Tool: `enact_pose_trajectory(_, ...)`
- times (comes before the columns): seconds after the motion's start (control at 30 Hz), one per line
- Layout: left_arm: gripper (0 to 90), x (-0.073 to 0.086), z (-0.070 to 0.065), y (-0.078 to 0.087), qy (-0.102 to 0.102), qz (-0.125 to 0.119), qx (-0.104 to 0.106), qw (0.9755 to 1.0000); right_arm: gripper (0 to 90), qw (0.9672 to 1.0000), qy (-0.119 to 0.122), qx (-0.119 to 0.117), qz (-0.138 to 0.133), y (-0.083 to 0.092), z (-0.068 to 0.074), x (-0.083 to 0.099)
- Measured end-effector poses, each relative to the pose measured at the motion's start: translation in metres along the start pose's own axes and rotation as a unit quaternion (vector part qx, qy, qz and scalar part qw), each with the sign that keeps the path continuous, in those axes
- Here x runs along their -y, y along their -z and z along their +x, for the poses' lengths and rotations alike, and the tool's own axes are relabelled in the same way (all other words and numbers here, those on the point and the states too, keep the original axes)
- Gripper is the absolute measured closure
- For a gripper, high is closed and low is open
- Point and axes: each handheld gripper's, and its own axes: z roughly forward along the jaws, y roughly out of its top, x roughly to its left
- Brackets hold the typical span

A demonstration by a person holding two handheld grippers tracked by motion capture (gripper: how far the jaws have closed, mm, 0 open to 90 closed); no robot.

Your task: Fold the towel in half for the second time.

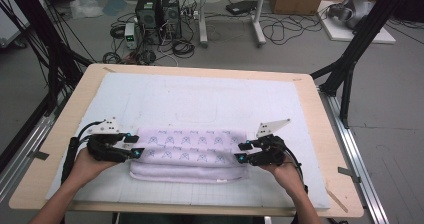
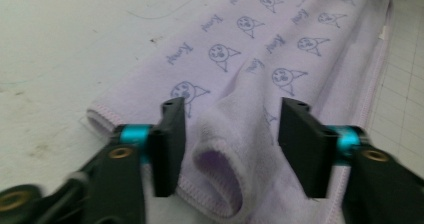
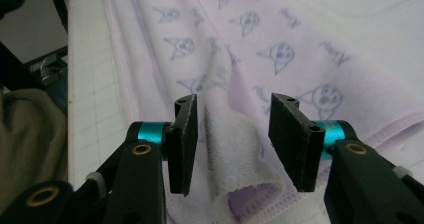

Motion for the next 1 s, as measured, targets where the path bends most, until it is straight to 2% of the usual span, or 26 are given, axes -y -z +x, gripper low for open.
enact_pose_trajectory(0.03, 69.9, 0.001, -0.002, -0.001, -0.006, 0.0, 0.001, 1.0, 62.4, 1.0, 0.0, -0.003, 0.01, -0.003, -0.001, 0.001)
enact_pose_trajectory(0.1, 80.7, 0.004, -0.005, 0.0, -0.014, -0.005, 0.01, 0.9998, 73.8, 0.9997, 0.004, -0.011, 0.024, -0.006, 0.0, 0.003)
enact_pose_trajectory(0.13, 81.5, 0.006, -0.007, 0.002, -0.014, -0.007, 0.009, 0.9998, 78.3, 0.9996, 0.007, -0.015, 0.02, -0.005, 0.001, 0.003)
enact_pose_trajectory(0.2, 82.9, 0.009, -0.011, 0.009, -0.019, -0.009, 0.007, 0.9997, 80.3, 0.9997, 0.011, -0.02, 0.012, -0.002, 0.005, 0.005)
enact_pose_trajectory(0.33, 82.0, 0.02, -0.024, 0.027, -0.022, -0.015, 0.015, 0.9995, 80.2, 0.9995, 0.016, -0.027, -0.005, 0.01, 0.017, 0.011)
enact_pose_trajectory(0.37, 78.6, 0.023, -0.028, 0.03, -0.024, -0.014, 0.015, 0.9995, 78.0, 0.9994, 0.017, -0.03, -0.006, 0.013, 0.021, 0.015)
enact_pose_trajectory(0.43, 64.9, 0.027, -0.034, 0.035, -0.02, -0.011, 0.019, 0.9996, 70.6, 0.9993, 0.018, -0.031, -0.014, 0.019, 0.027, 0.021)
enact_pose_trajectory(0.53, 58.7, 0.028, -0.035, 0.041, -0.02, -0.014, 0.023, 0.9994, 65.8, 0.9987, 0.011, -0.032, -0.038, 0.029, 0.031, 0.024)
enact_pose_trajectory(0.63, 54.0, 0.021, -0.028, 0.038, -0.015, -0.017, 0.007, 0.9997, 61.3, 0.9988, 0.007, -0.012, -0.048, 0.034, 0.026, 0.019)
enact_pose_trajectory(0.7, 53.7, 0.015, -0.022, 0.032, -0.013, -0.016, -0.01, 0.9997, 59.4, 0.9993, 0.005, 0.004, -0.037, 0.03, 0.019, 0.013)
enact_pose_trajectory(0.77, 53.4, 0.009, -0.012, 0.023, -0.005, -0.018, -0.023, 0.9995, 56.0, 0.999, 0.01, 0.034, -0.025, 0.023, 0.01, 0.007)
enact_pose_trajectory(0.9, 53.9, 0.0, 0.01, 0.003, 0.013, -0.012, -0.058, 0.9982, 51.6, 0.9976, 0.0, 0.068, -0.014, 0.016, -0.011, -0.002)
enact_pose_trajectory(0.93, 52.9, -0.002, 0.016, -0.002, 0.019, -0.009, -0.061, 0.9979, 50.0, 0.9968, -0.001, 0.078, -0.013, 0.014, -0.016, -0.005)
enact_pose_trajectory(1.0, 50.3, -0.004, 0.025, -0.011, 0.027, -0.003, -0.081, 0.9964, 48.5, 0.9964, -0.003, 0.083, -0.017, 0.011, -0.025, -0.009)
